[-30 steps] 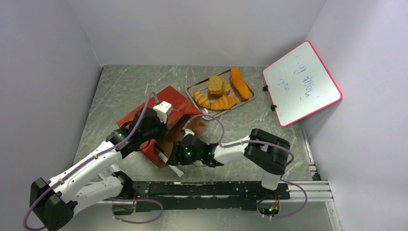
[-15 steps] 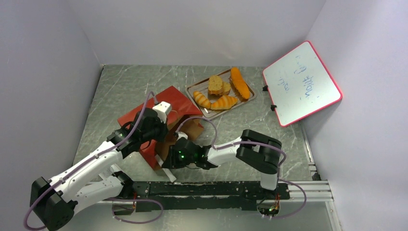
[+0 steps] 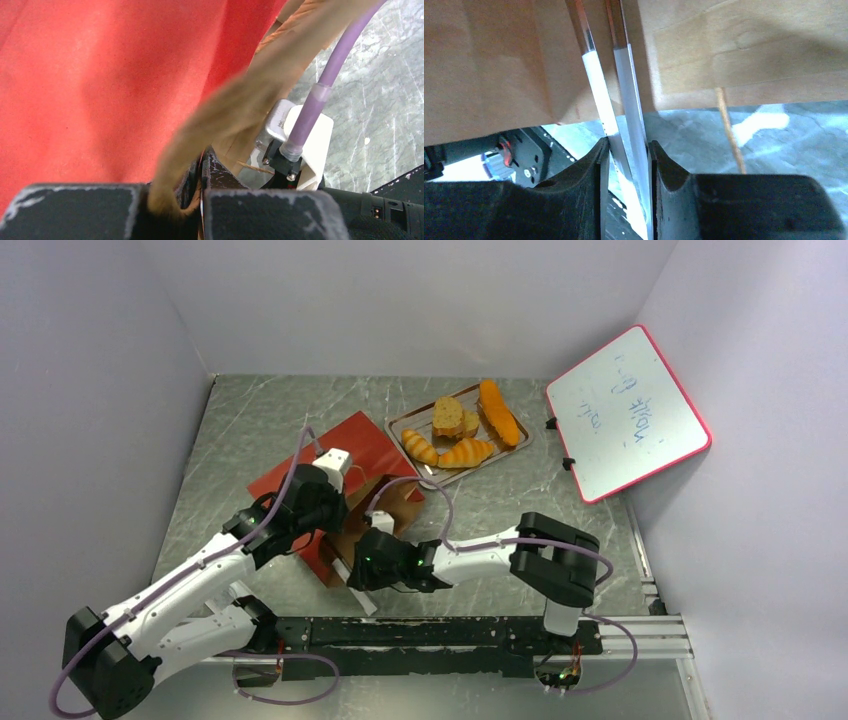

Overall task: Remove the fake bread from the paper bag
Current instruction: Pick up the clamp from the paper bag.

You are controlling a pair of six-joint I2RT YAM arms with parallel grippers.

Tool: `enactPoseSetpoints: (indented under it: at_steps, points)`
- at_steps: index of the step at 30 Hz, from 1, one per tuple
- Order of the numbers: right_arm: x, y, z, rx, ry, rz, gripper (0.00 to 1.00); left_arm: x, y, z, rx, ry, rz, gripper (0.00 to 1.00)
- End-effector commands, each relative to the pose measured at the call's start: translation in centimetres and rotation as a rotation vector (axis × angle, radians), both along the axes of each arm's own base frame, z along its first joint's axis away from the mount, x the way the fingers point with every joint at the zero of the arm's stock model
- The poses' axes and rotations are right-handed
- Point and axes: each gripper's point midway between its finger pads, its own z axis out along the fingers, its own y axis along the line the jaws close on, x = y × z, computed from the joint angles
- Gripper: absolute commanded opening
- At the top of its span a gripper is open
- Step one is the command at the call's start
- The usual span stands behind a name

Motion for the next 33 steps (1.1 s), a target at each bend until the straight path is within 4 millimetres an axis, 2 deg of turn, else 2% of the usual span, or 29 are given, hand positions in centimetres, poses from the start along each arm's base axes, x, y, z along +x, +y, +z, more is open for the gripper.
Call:
enactPoseSetpoints:
  at_steps: [1,12,25,29,33]
  points:
    - [1.4,-2.9,-0.4,-0.126,-0.054,-0.069,0.0,0.3,0.0,1.7,-0.05,-0.046,0.037,0.07]
    - [3.5,-4.0,4.0,-0.184,-0.208,-0.085,0.0,-0.1,0.4,1.2,-0.046,-0.02,0.052,0.07]
    - [4.1,-5.6,6.9,-0.181,-0.272,-0.112,0.0,0.0,0.6,0.7,-0.02,0.004,0.067,0.07]
    - [5.9,-4.6,8.5,-0.206,-0.364,-0.124,0.0,0.1,0.3,0.2,-0.058,0.027,0.105,0.07]
    - [8.3,-4.3,7.5,-0.294,-0.502,-0.124,0.0,0.4,-0.8,0.2,-0.104,0.041,0.102,0.07]
